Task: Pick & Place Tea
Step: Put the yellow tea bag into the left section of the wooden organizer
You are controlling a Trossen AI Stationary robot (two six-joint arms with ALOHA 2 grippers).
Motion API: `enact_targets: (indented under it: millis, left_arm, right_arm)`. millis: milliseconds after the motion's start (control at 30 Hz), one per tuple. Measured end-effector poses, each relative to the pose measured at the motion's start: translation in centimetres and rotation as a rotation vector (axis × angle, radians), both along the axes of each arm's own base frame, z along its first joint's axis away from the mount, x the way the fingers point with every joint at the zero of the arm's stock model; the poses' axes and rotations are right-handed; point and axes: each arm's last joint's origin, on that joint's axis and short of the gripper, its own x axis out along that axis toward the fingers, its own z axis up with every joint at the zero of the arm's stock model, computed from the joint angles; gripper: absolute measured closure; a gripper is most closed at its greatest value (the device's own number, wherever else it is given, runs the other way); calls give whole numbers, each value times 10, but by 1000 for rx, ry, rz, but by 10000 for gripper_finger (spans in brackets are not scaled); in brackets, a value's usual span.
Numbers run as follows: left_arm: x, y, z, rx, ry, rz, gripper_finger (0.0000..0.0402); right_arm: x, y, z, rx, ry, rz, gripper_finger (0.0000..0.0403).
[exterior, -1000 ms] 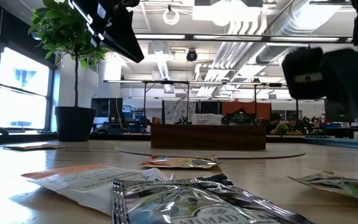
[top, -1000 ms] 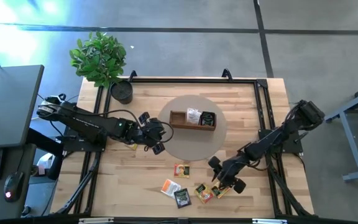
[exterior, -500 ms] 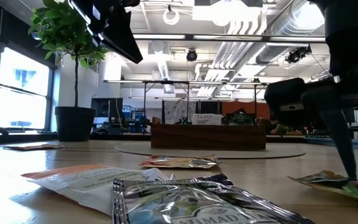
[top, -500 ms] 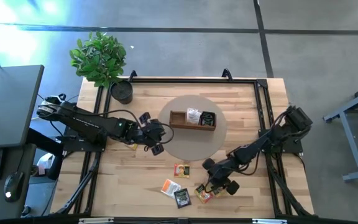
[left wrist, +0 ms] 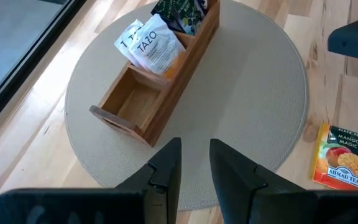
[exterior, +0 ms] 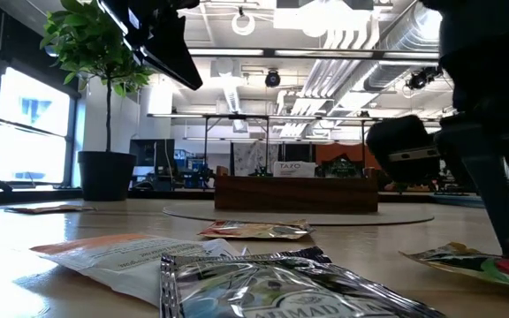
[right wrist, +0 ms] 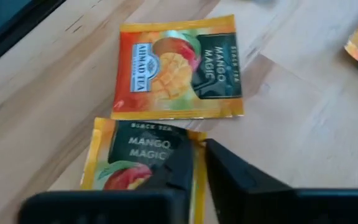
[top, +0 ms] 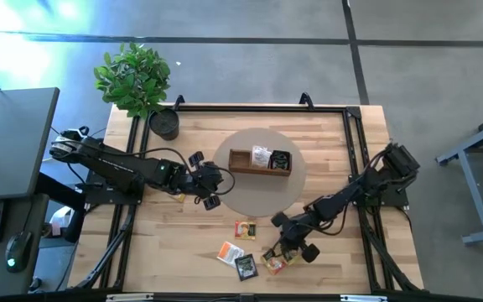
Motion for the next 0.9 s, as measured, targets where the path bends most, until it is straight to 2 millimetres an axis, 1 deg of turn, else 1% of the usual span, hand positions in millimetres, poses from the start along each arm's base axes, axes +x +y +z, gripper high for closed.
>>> enact_targets:
  millis: [33,100,200,333,433,500,600,767,900]
  left_arm:
    - [0,0,0,0,0,0,318]
    - [0,0,0,0,0,0,318]
    - [0,0,0,0,0,0,318]
    - [0,0,0,0,0,0,318]
    - [0,0,0,-1,0,-1,318]
    - [0,0,0,-3,3,-3,318]
    - [-1,0,0,-2,8,-3,318]
    - [-1,0,0,-5,11,-5,318]
    - [-2,0,-1,-1,28,-5,318]
  right_arm:
    - [1,-1,0,15,11,-18,383]
    - [2,-4,0,46,29,-38,396]
    - [4,-8,4,84,36,-62,390]
    - [2,-13,17,98,23,-74,400]
    - [0,-21,29,75,-3,-107,397]
    - [-1,-26,41,44,-44,-148,400]
    - [-5,-35,52,-17,-67,-206,399]
    - [-7,-44,68,-49,-125,-260,401]
    - [-6,-50,72,-64,-150,-287,402]
